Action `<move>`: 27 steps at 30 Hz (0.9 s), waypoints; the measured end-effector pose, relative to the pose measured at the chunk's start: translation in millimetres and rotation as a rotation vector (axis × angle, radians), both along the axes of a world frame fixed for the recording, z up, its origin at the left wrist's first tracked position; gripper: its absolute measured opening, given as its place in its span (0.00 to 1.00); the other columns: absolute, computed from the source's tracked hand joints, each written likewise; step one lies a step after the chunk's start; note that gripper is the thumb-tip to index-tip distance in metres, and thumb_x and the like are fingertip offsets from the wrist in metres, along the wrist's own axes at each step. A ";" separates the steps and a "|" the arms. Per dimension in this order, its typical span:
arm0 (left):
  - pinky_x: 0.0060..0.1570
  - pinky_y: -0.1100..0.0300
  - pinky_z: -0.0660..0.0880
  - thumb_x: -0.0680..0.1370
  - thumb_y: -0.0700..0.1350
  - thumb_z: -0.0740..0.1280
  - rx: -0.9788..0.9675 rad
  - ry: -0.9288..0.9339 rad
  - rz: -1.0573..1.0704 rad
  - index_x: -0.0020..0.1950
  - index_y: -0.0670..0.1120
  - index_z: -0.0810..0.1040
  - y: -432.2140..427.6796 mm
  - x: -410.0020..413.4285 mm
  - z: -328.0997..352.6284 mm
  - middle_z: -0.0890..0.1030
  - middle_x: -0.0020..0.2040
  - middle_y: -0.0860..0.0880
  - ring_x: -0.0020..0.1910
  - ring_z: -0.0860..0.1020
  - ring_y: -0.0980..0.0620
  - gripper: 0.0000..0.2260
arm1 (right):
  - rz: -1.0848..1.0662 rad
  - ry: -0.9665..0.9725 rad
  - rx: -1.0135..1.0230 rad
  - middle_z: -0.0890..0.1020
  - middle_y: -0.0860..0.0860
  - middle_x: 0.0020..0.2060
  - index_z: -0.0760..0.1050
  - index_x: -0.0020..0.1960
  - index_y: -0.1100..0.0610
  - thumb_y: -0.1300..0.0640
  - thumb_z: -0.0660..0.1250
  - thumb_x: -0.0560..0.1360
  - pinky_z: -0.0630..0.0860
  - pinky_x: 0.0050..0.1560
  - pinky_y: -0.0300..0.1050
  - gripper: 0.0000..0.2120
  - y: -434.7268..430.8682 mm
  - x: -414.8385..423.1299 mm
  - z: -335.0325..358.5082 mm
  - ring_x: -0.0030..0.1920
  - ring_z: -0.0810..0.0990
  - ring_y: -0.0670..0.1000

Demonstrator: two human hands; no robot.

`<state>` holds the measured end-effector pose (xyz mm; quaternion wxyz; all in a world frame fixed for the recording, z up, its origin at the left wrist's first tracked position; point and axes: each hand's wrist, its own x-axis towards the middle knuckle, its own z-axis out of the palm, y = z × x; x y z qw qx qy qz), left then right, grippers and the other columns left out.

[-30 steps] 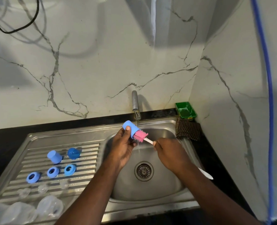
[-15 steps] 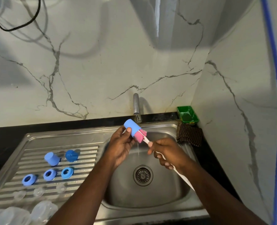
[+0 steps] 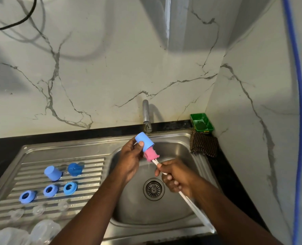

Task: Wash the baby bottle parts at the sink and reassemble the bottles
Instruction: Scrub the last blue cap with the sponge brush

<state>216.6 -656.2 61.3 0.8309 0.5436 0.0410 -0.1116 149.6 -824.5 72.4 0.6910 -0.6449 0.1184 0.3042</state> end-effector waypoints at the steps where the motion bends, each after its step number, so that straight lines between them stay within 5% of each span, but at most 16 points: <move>1: 0.47 0.58 0.80 0.83 0.37 0.59 -0.019 -0.004 -0.024 0.61 0.44 0.77 2.5 -3.2 -2.6 0.85 0.48 0.46 0.46 0.82 0.50 0.10 | 0.045 0.009 0.062 0.61 0.48 0.26 0.77 0.44 0.58 0.53 0.59 0.83 0.51 0.22 0.31 0.14 -5.9 0.8 3.0 0.20 0.54 0.43; 6: 0.55 0.52 0.75 0.79 0.43 0.64 -0.042 -0.003 -0.004 0.63 0.43 0.76 0.9 -13.6 -7.0 0.84 0.52 0.44 0.50 0.80 0.48 0.13 | -0.018 -0.197 -0.066 0.68 0.52 0.27 0.74 0.51 0.57 0.55 0.65 0.81 0.53 0.21 0.31 0.05 -21.3 12.5 9.8 0.20 0.58 0.46; 9: 0.52 0.55 0.77 0.81 0.39 0.65 0.031 -0.035 0.096 0.66 0.40 0.75 -3.5 -7.4 -6.2 0.82 0.54 0.41 0.51 0.80 0.48 0.13 | -0.179 -0.348 -0.242 0.76 0.51 0.32 0.73 0.49 0.56 0.61 0.75 0.72 0.59 0.21 0.35 0.12 -18.8 15.7 5.0 0.22 0.68 0.49; 13: 0.47 0.61 0.79 0.80 0.38 0.68 0.128 -0.065 0.159 0.69 0.41 0.73 -2.5 -1.5 -5.7 0.83 0.53 0.44 0.47 0.82 0.54 0.17 | -0.205 -0.776 -0.816 0.80 0.46 0.32 0.78 0.39 0.50 0.56 0.78 0.67 0.73 0.34 0.43 0.08 -17.8 17.2 0.5 0.32 0.76 0.46; 15: 0.49 0.59 0.78 0.80 0.39 0.68 0.130 -0.052 0.135 0.69 0.42 0.74 -2.3 -1.6 -7.4 0.83 0.55 0.42 0.50 0.81 0.52 0.18 | -0.149 -0.937 -1.104 0.82 0.48 0.38 0.80 0.43 0.50 0.52 0.72 0.74 0.73 0.38 0.46 0.03 -18.4 13.1 2.3 0.39 0.80 0.51; 17: 0.52 0.58 0.78 0.80 0.39 0.68 0.096 -0.042 0.122 0.70 0.42 0.73 -3.1 -2.1 -9.2 0.82 0.58 0.41 0.53 0.81 0.50 0.19 | -0.079 -0.915 -1.257 0.83 0.51 0.44 0.79 0.49 0.51 0.50 0.64 0.79 0.72 0.41 0.47 0.08 -15.3 8.2 0.9 0.45 0.81 0.56; 23: 0.57 0.53 0.78 0.81 0.37 0.64 0.046 -0.091 0.069 0.67 0.41 0.74 -5.1 -8.6 -9.0 0.84 0.52 0.44 0.51 0.81 0.48 0.14 | -0.034 -0.764 -0.939 0.80 0.52 0.36 0.71 0.40 0.54 0.43 0.64 0.78 0.72 0.38 0.49 0.15 -0.8 -6.2 -13.4 0.39 0.79 0.57; 27: 0.52 0.57 0.80 0.81 0.37 0.63 0.053 -0.114 0.042 0.64 0.43 0.75 -11.3 -20.2 -8.7 0.84 0.52 0.45 0.52 0.82 0.47 0.12 | -0.112 -0.714 -0.839 0.80 0.51 0.35 0.72 0.44 0.53 0.48 0.66 0.78 0.74 0.39 0.50 0.09 -6.3 2.2 -14.2 0.38 0.79 0.56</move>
